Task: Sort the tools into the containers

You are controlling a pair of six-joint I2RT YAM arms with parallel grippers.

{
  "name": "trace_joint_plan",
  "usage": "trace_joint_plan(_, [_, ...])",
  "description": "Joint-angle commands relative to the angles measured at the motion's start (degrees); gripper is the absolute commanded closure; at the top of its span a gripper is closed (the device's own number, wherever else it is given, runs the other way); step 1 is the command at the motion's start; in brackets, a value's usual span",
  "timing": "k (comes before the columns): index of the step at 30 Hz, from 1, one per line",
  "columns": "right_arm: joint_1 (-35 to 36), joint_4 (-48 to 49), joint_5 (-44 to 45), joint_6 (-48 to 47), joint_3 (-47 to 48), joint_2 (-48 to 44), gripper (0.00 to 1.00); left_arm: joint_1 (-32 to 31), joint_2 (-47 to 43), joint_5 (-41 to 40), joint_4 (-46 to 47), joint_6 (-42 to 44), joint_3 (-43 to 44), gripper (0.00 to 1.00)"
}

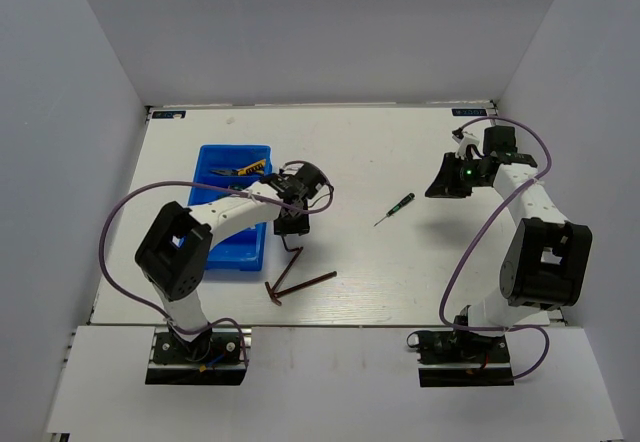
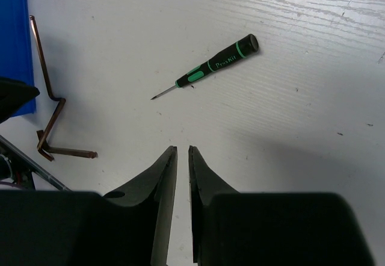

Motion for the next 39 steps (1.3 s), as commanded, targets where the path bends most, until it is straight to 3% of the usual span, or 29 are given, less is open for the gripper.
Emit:
trace_joint_plan(1, [0.0,0.0,-0.5,0.4,0.4,0.0,0.80,-0.4,0.0,-3.1,2.7,-4.8,-0.6,0.52])
trace_joint_plan(16, [-0.4,-0.4,-1.2,0.4,0.5,0.3,0.79,1.0,-2.0,-7.1,5.1,-12.0,-6.9,0.55])
trace_joint_plan(25, [-0.5,-0.3,-1.4,0.6,0.5,0.3,0.79,1.0,0.4,-7.2,6.3,-12.7,-7.4,0.63])
trace_joint_plan(39, [-0.7,-0.4,-1.7,0.7,0.7,0.6,0.78,1.0,2.3,-6.1,7.9,-13.2,-9.7,0.68])
